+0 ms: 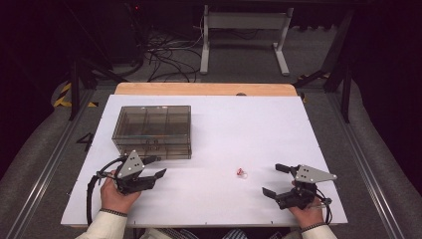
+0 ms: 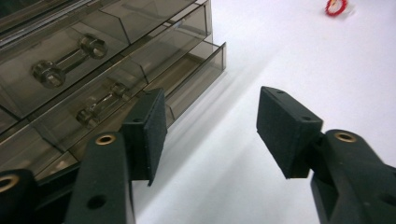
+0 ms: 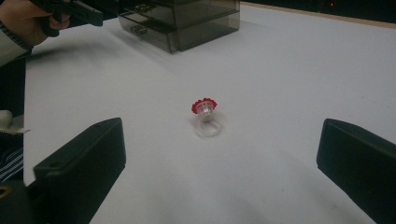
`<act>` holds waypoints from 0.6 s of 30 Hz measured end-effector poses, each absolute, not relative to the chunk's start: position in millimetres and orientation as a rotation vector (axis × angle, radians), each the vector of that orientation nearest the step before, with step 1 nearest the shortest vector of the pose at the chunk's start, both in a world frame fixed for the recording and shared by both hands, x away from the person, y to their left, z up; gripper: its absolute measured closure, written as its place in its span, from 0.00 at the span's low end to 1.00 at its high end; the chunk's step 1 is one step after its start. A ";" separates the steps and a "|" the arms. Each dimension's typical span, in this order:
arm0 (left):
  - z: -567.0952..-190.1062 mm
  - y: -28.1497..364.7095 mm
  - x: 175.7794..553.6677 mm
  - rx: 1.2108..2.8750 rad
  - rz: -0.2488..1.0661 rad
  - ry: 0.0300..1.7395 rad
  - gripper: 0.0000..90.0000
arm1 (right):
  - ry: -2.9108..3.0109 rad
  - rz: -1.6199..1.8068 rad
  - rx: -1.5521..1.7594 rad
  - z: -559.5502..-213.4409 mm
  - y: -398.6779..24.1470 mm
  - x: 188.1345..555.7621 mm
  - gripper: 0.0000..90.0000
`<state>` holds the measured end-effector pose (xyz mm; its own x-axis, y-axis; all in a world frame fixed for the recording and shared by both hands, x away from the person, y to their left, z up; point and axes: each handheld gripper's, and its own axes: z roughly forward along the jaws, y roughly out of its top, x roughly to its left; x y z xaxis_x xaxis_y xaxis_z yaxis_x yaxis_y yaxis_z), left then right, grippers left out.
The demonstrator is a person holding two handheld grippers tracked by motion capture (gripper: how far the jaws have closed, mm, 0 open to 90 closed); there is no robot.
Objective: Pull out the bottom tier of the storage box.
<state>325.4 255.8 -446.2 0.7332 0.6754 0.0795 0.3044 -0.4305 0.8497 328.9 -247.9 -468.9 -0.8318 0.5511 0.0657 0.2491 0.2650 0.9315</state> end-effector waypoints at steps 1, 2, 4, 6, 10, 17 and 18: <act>-445.9 257.1 326.0 2.022 0.504 0.742 0.43 | 2.266 1.591 0.739 -468.9 -247.9 328.9 0.02; -445.6 258.4 326.4 2.008 0.485 0.742 0.41 | 2.267 1.590 0.739 -468.9 -247.9 328.9 0.02; -443.5 260.7 327.7 1.997 0.449 0.738 0.37 | 2.267 1.589 0.738 -468.9 -247.8 328.9 0.02; -441.8 263.1 329.2 1.985 0.414 0.732 0.33 | 2.267 1.589 0.738 -468.9 -247.8 328.9 0.02; -441.6 266.1 331.2 1.960 0.374 0.734 0.25 | 2.268 1.588 0.738 -468.9 -247.7 329.0 0.02; -440.2 265.1 334.6 1.979 0.340 0.719 0.12 | 2.268 1.588 0.738 -468.9 -247.6 329.0 0.02; -439.1 265.7 334.9 1.982 0.329 0.701 0.12 | 2.268 1.588 0.737 -468.9 -247.6 329.0 0.02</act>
